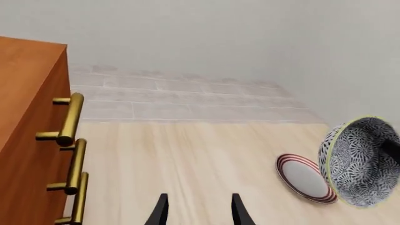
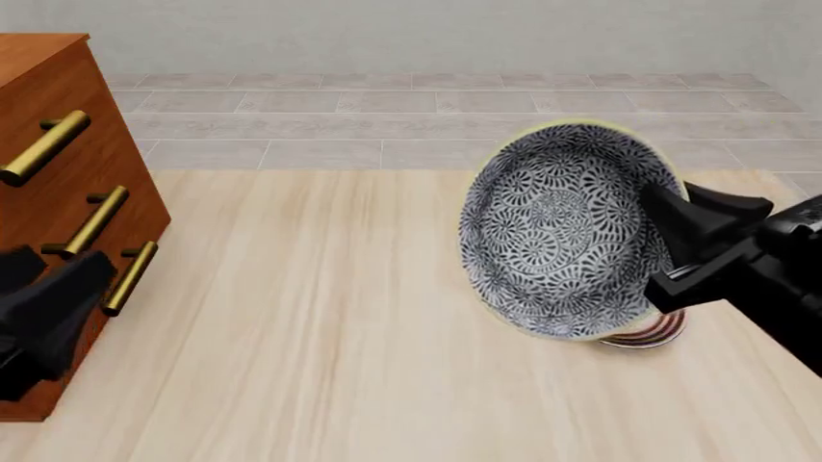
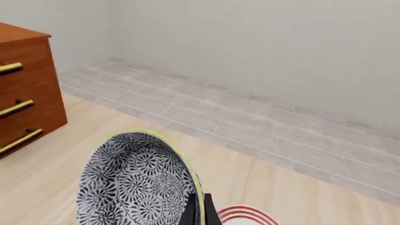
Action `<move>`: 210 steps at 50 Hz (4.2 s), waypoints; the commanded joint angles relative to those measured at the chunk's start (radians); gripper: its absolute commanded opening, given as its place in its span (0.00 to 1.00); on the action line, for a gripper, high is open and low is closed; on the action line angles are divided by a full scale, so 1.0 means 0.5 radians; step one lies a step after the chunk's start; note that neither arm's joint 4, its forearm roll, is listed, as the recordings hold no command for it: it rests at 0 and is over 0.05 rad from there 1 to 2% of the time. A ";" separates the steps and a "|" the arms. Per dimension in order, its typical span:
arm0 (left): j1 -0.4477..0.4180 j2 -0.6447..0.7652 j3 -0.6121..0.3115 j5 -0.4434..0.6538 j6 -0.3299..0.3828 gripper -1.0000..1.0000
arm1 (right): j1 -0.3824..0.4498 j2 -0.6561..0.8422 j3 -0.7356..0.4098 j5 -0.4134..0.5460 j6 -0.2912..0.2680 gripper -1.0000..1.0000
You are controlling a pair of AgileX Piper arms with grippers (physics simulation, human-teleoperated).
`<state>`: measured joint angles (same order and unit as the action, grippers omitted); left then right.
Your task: Put the bowl on top of the cabinet.
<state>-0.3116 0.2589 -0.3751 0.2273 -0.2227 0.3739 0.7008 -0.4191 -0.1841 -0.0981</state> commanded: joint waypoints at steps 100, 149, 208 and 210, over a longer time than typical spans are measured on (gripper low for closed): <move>-0.990 1.617 -0.983 -0.081 -0.321 1.00 | 0.276 0.311 -0.027 -0.210 0.005 0.00; -1.092 1.952 -0.958 -0.339 -0.360 1.00 | 0.345 0.342 -0.002 -0.227 0.034 0.00; -1.087 2.101 -0.955 -0.466 -0.296 0.00 | 0.370 0.311 0.045 -0.239 0.067 0.00; -1.081 2.102 -0.954 -0.468 -0.306 0.00 | 0.372 0.308 0.043 -0.234 0.070 0.00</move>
<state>-0.8543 1.3137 -0.8426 -0.0008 -0.3813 0.5584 0.8596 -0.3995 -0.3034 -0.0658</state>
